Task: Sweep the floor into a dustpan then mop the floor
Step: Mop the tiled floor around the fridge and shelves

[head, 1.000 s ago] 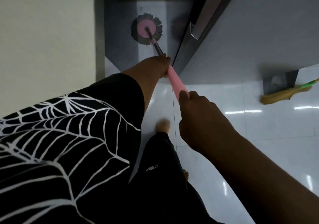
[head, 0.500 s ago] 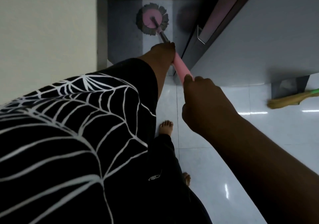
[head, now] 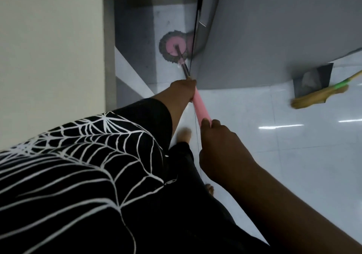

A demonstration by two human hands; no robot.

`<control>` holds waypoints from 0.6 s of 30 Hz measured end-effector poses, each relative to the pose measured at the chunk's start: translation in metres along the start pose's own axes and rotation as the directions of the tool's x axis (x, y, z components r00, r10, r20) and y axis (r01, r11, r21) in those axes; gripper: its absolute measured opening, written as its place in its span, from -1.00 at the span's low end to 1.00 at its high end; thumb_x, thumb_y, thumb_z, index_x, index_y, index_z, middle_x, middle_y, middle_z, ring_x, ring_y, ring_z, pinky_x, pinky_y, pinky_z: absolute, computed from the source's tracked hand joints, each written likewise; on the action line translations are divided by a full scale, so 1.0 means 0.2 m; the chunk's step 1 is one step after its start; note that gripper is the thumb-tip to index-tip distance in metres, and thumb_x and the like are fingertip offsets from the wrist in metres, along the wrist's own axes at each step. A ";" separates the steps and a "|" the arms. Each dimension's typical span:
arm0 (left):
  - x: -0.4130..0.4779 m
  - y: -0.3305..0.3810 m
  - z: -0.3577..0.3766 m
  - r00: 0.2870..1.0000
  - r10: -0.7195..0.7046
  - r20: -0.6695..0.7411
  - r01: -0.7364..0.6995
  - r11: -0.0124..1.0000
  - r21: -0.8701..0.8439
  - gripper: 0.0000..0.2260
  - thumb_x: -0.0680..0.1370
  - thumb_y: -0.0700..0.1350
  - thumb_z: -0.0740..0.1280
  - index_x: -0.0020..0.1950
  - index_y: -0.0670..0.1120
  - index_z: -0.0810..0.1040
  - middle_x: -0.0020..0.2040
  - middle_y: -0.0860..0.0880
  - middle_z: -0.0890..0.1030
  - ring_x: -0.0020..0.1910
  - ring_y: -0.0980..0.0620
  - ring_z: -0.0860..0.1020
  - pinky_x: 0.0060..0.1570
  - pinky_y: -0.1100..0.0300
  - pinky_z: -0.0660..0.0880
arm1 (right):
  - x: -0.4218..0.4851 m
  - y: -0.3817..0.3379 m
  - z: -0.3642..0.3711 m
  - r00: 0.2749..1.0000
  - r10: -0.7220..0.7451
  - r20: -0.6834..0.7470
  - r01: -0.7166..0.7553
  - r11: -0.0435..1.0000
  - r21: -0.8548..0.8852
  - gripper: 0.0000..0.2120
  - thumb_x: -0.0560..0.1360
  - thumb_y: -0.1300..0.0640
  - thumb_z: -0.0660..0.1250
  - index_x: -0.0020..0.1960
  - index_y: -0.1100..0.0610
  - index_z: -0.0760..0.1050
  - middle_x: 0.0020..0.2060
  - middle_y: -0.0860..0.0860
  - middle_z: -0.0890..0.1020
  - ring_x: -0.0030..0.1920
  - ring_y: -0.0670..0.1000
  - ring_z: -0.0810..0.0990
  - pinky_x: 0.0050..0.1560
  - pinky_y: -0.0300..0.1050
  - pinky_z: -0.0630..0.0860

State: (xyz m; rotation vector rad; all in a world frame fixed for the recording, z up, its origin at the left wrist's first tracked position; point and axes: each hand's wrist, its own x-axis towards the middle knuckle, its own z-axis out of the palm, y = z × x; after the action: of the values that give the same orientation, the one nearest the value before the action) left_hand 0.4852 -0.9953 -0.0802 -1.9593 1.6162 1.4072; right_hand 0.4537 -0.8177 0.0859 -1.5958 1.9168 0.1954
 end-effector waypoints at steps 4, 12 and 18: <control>-0.22 -0.13 0.17 0.998 -0.018 0.066 0.017 1.000 0.013 -0.62 0.55 0.23 0.10 -0.03 -0.02 0.54 -0.23 -0.02 0.60 -0.31 0.03 0.58 -0.36 0.23 0.39 | -0.26 0.07 0.12 1.000 -0.014 0.026 0.013 1.000 0.017 -0.49 0.50 0.08 0.29 0.39 0.20 0.25 0.10 0.13 0.51 -0.11 0.09 0.62 -0.01 -0.10 0.56; -0.62 -0.36 0.43 0.996 0.049 0.071 -0.033 0.976 -0.216 -0.62 0.65 0.07 0.11 0.38 -0.06 0.45 0.23 -0.07 0.58 -0.33 0.17 0.44 -0.62 0.42 0.35 | -0.72 0.15 0.30 0.994 -0.071 0.078 0.080 0.990 -0.119 -0.45 0.48 0.13 0.29 0.41 0.22 0.21 0.10 0.16 0.48 -0.12 0.13 0.63 -0.03 -0.03 0.59; -0.88 -0.45 0.59 0.994 0.040 0.102 -0.022 0.985 -0.171 -0.61 0.67 0.00 0.05 0.36 -0.18 0.44 0.23 -0.18 0.58 -0.05 -0.07 0.53 -0.13 0.20 0.50 | -1.00 0.23 0.33 0.990 -0.125 0.069 0.134 0.980 -0.150 -0.58 0.44 0.20 0.27 0.28 0.21 0.34 -0.06 0.10 0.49 -0.21 0.09 0.56 -0.28 -0.23 0.36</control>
State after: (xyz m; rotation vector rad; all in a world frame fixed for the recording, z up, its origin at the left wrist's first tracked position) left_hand 0.5154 -0.7719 -0.0374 -1.9201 1.5323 1.6809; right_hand 0.4499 -0.6062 0.1307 -1.7900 1.7818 0.3393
